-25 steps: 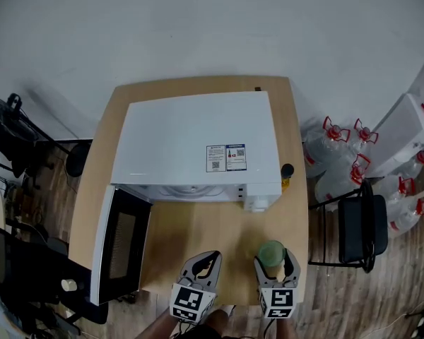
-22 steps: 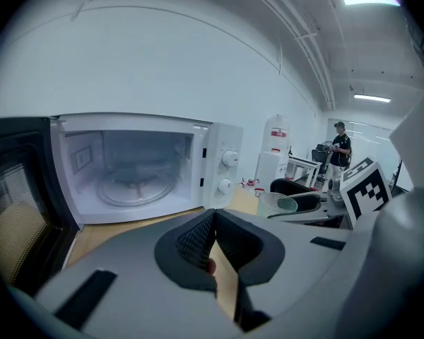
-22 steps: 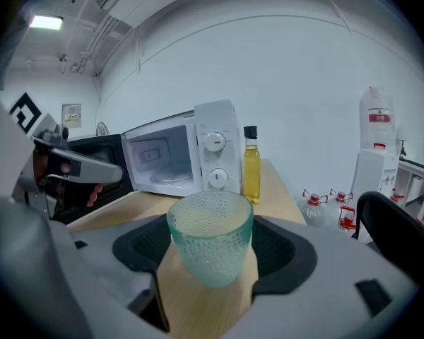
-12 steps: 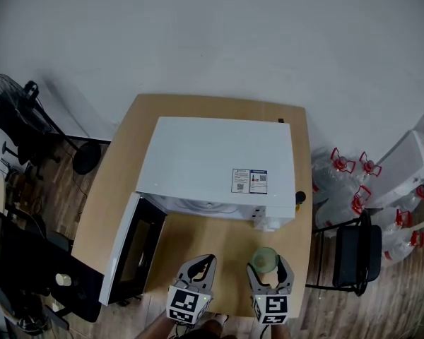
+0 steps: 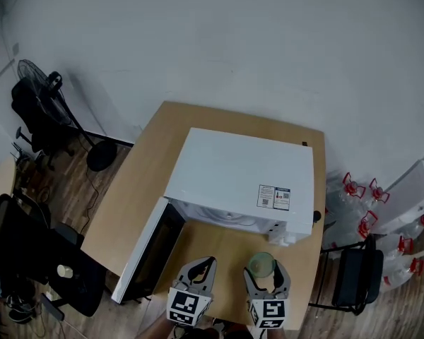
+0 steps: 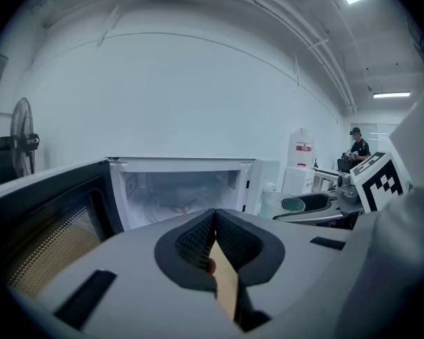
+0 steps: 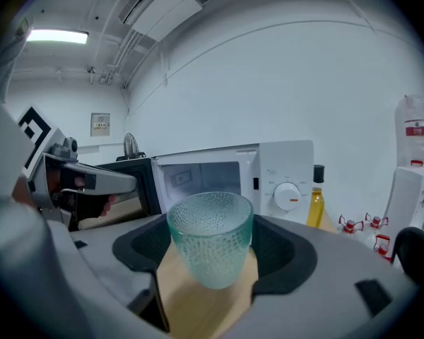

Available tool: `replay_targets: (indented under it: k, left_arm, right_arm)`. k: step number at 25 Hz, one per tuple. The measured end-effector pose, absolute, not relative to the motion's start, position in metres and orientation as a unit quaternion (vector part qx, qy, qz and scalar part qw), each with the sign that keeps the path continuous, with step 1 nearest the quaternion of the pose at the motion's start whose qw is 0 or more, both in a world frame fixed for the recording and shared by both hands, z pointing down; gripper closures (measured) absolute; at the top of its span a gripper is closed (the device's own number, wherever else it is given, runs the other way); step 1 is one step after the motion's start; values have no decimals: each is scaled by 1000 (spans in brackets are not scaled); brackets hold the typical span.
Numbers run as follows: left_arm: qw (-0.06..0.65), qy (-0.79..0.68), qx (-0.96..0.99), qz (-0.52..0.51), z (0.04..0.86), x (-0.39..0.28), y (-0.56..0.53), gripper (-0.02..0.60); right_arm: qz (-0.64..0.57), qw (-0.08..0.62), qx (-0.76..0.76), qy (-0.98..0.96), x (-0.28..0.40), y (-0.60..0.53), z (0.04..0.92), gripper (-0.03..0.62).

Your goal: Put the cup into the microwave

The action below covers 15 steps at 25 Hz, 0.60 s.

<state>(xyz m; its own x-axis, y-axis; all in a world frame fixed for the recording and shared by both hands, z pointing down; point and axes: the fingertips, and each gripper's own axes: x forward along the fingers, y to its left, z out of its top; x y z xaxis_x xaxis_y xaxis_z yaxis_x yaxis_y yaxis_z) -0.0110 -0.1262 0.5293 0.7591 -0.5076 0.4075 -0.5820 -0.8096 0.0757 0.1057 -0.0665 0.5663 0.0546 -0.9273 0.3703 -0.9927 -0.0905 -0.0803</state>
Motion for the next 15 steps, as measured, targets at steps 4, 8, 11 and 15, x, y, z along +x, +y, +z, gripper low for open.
replay_targets:
  k: [4, 8, 11, 15]
  left_arm:
    - [92, -317, 928, 174, 524, -23, -136, 558]
    - [91, -339, 920, 172, 522, -36, -143, 558]
    - [93, -352, 916, 171, 522, -40, -150, 558]
    - [98, -366, 910, 168, 520, -41, -160, 558]
  right_arm:
    - [160, 97, 704, -685, 93, -84, 561, 237]
    - [156, 95, 686, -704, 82, -102, 557, 235]
    - [151, 93, 676, -715, 78, -117, 553, 236]
    - [149, 96, 664, -726, 76, -137, 553, 236]
